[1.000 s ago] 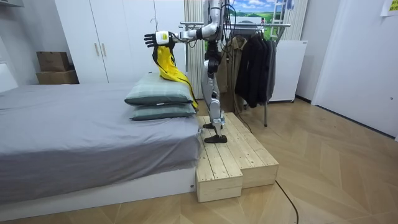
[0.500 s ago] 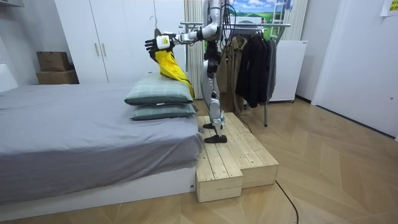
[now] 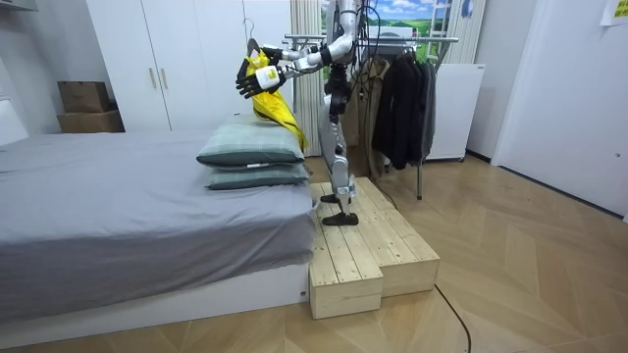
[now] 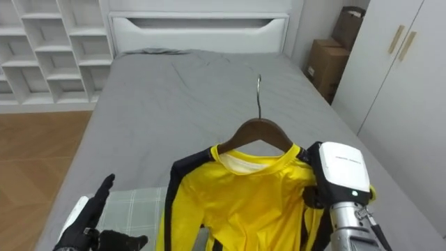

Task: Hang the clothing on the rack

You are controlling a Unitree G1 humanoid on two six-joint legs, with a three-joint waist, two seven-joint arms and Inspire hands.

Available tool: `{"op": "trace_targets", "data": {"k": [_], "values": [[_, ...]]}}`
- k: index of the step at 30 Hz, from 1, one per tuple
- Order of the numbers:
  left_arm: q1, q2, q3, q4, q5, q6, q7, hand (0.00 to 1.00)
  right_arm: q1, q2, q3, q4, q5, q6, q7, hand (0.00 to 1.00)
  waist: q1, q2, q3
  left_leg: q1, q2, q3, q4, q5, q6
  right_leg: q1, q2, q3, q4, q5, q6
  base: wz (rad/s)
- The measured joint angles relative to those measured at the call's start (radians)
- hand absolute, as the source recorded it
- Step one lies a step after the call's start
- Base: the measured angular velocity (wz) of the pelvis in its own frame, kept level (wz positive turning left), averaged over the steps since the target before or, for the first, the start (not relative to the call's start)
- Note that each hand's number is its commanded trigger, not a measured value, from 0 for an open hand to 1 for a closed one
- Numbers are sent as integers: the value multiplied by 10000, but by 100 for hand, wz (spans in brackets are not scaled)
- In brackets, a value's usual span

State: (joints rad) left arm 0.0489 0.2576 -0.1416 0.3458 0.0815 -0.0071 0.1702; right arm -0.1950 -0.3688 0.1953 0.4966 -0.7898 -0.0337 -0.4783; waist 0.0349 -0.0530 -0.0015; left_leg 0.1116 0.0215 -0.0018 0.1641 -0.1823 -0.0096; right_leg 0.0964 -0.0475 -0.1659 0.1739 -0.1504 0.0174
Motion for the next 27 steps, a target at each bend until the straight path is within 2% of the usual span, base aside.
{"op": "trace_targets", "data": {"k": [4,6,10,13,14,16,20,23,27], "values": [[430,4,441,234,1,-2,152,0,353,-1,-316,-807,-129,-5,17,100,0,27,-8,-46,0,10,30,1,1,-39,12,25,-15,0,0,-1],[851,8,755,282,-4,-2,231,0,599,-21,-708,-1623,-213,-228,-106,100,-9,69,-26,-36,1,66,37,2,2,-88,21,109,-19,1,-2,-8],[1257,7,1023,347,-55,-2,232,0,630,-112,-1031,-2021,-202,-315,-448,100,44,69,-28,35,8,74,-5,2,2,-52,26,124,-14,3,-4,-1],[1308,-15,1034,1436,-116,-295,232,0,655,-139,-1073,-2031,-196,-358,-639,100,146,135,1,182,11,112,-42,1,2,74,22,104,-21,4,-5,-1],[1326,-18,1040,2055,-115,-290,222,0,672,-142,-1074,-2031,-168,-401,-648,100,172,153,7,190,14,134,-53,0,1,72,25,103,-26,3,-4,-4],[1532,-20,1126,2557,-110,-232,190,0,674,-170,-1102,-2031,-57,-418,-648,100,171,137,17,130,18,133,-68,-2,0,14,32,104,-37,3,-4,0],[1907,-118,1785,3650,-116,-238,171,0,676,-175,-1439,-2073,-5,-420,-644,100,247,115,18,92,28,162,-138,-6,0,-24,52,156,-49,0,-1,-1],[1920,-113,2007,4369,-112,-248,233,0,683,-219,-1533,-2395,-6,-433,-644,100,248,92,17,-35,22,155,-133,-6,1,-141,52,163,-44,1,0,0],[1957,-110,2197,5034,-30,-272,208,0,842,-221,-1786,-2994,2,-647,-637,100,269,72,-2,-20,22,131,-123,-5,1,-116,58,152,-52,1,0,0]]}}
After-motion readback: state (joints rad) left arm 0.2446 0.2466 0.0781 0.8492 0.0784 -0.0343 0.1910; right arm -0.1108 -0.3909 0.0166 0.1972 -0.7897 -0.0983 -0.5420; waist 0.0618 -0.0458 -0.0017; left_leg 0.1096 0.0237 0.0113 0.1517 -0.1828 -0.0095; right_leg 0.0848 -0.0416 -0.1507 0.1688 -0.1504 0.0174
